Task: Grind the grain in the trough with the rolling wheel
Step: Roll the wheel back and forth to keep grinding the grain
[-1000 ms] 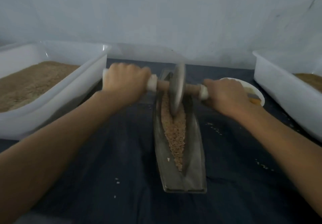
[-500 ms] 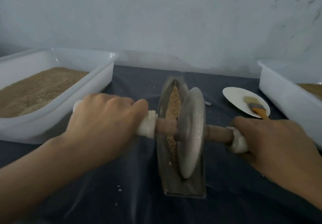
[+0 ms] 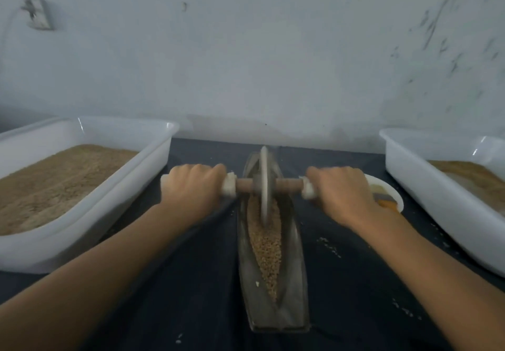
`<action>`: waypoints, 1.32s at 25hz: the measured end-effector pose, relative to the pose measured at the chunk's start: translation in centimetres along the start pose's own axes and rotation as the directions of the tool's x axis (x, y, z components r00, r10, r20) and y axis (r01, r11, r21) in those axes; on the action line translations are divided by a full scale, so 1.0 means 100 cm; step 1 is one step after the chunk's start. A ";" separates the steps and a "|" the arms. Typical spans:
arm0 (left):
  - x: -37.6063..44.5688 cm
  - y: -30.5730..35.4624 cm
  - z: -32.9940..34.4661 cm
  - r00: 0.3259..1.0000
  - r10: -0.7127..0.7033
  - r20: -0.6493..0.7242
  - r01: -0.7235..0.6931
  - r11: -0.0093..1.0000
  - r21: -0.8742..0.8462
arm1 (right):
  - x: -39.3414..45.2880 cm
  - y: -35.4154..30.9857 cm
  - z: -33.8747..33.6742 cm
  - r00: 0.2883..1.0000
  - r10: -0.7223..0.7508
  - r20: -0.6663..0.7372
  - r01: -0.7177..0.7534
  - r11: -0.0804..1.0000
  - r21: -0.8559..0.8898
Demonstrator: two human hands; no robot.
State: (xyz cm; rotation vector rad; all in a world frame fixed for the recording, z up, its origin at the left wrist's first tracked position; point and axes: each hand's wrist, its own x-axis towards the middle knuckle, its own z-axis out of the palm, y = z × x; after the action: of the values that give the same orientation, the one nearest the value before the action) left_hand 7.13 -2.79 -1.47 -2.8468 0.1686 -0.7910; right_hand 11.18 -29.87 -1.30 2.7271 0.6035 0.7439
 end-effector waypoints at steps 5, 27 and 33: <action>-0.095 -0.004 -0.062 0.942 0.230 -0.246 -0.243 0.970 -0.021 | -0.092 0.001 -0.035 0.989 -0.106 -0.107 0.121 0.982 0.144; -0.078 -0.002 -0.063 0.967 0.250 -0.058 -0.251 0.968 -0.013 | -0.085 -0.003 -0.062 0.901 0.056 0.429 -0.074 0.997 0.027; 0.053 -0.012 0.007 0.995 0.011 0.095 -0.019 0.996 0.088 | 0.026 0.005 0.002 0.986 0.141 0.088 -0.142 0.990 0.010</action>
State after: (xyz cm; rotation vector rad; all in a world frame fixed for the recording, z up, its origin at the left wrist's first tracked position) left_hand 12.07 -2.31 0.85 -2.7884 0.1378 -0.6422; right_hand 13.48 -29.15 -0.21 2.8235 0.4015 0.6493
